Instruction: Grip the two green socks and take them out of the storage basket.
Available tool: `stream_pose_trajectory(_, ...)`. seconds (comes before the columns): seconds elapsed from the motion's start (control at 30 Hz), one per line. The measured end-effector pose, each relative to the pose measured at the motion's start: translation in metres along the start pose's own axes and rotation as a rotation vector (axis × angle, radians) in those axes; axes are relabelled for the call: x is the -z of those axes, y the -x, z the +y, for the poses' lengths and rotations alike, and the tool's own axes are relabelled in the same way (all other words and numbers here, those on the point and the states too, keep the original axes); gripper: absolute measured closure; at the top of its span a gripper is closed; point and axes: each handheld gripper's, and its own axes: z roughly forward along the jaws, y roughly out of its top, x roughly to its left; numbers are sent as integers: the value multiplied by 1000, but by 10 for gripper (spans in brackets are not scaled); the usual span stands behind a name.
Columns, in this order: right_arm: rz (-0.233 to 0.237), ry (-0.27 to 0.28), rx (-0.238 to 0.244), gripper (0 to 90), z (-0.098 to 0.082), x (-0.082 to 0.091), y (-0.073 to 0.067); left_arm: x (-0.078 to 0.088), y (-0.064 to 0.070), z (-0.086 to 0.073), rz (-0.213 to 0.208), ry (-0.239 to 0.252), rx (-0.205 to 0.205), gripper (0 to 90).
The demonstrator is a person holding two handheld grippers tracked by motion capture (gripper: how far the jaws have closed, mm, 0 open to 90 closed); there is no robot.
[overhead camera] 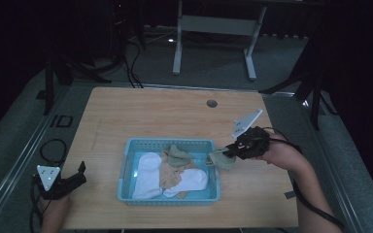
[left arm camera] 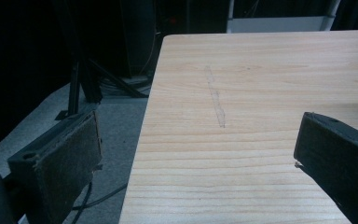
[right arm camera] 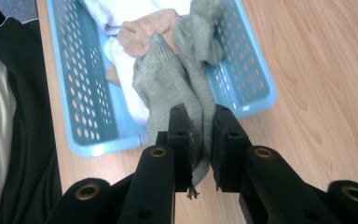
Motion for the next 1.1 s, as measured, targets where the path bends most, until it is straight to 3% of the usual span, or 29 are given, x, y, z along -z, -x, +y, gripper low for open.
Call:
stream_pose_trajectory(0.33, -46, -17, -77, 792, -35, 8, 11, 0, 0, 0, 2, -1, -2, 4)
stream_pose_trajectory(0.53, -44, -15, -117, 792, -52, 4, 17, 0, 0, 0, 2, -1, -3, 4)
stream_pose_trajectory(1.1, -12, -72, -202, 792, -99, -32, 19, 0, 1, 0, 2, -3, -4, 4)
